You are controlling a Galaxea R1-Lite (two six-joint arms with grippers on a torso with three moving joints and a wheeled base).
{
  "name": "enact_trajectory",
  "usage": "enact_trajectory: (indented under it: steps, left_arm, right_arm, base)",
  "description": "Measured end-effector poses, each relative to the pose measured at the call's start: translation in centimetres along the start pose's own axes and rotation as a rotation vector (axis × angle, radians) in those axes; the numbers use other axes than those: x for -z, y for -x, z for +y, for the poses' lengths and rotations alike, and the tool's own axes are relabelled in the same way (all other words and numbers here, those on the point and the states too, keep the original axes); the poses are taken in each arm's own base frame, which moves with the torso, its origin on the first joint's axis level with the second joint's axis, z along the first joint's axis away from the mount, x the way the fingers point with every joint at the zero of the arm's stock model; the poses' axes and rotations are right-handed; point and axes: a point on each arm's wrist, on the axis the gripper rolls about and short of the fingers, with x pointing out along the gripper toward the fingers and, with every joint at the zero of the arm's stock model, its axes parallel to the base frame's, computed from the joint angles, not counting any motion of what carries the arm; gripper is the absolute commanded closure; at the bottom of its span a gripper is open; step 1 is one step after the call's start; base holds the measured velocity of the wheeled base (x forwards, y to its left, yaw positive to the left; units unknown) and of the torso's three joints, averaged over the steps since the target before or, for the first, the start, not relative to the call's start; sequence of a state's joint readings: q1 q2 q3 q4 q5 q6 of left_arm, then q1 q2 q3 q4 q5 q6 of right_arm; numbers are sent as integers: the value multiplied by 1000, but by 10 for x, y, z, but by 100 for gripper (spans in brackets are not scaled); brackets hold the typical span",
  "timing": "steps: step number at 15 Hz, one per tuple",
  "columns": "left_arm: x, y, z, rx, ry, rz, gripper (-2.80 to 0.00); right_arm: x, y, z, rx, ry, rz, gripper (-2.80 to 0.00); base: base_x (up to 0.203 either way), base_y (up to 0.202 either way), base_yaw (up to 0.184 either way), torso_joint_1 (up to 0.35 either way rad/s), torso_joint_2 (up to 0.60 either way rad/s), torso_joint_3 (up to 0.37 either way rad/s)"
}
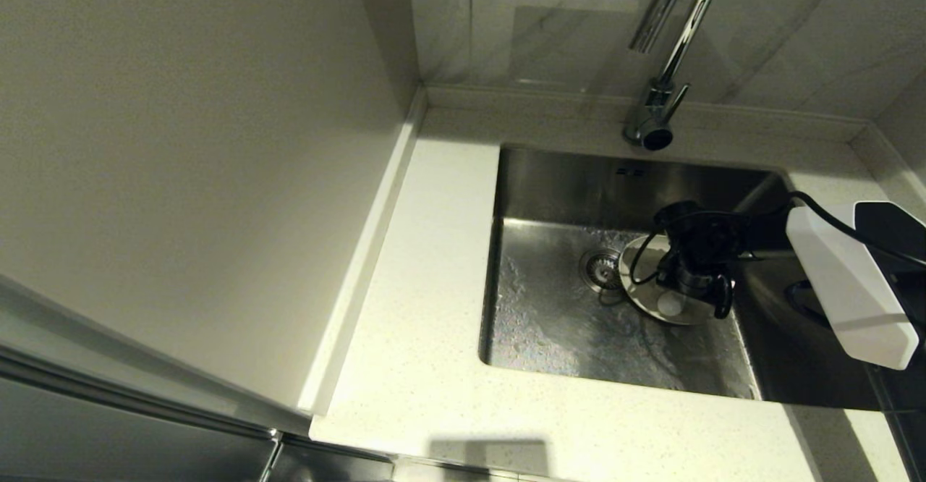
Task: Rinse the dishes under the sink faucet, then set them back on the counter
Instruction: Put a spoon back to the table from the sink
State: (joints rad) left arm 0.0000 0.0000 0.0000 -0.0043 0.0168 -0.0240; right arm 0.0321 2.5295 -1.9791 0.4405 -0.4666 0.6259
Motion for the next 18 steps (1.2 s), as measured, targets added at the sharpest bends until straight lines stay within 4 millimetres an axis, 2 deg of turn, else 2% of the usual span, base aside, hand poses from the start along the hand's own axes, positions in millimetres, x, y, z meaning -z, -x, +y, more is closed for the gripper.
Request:
enact_trajectory:
  steps: [6,7,8,18]
  left_arm:
    - [0,0,0,0,0,0,0]
    - [0,0,0,0,0,0,0]
    - [0,0,0,0,0,0,0]
    - [0,0,0,0,0,0,0]
  right_arm:
    - [2,-7,5,-68,-10,16,-280]
    - [2,-8,5,-69,-9,15,-111]
    - [2,-8,5,-70,-5,14,0]
    - [4,-14,4,-58,-4,12,0]
  base:
    - [0,0,0,0,0,0]
    - [0,0,0,0,0,0]
    - [0,0,0,0,0,0]
    - [0,0,0,0,0,0]
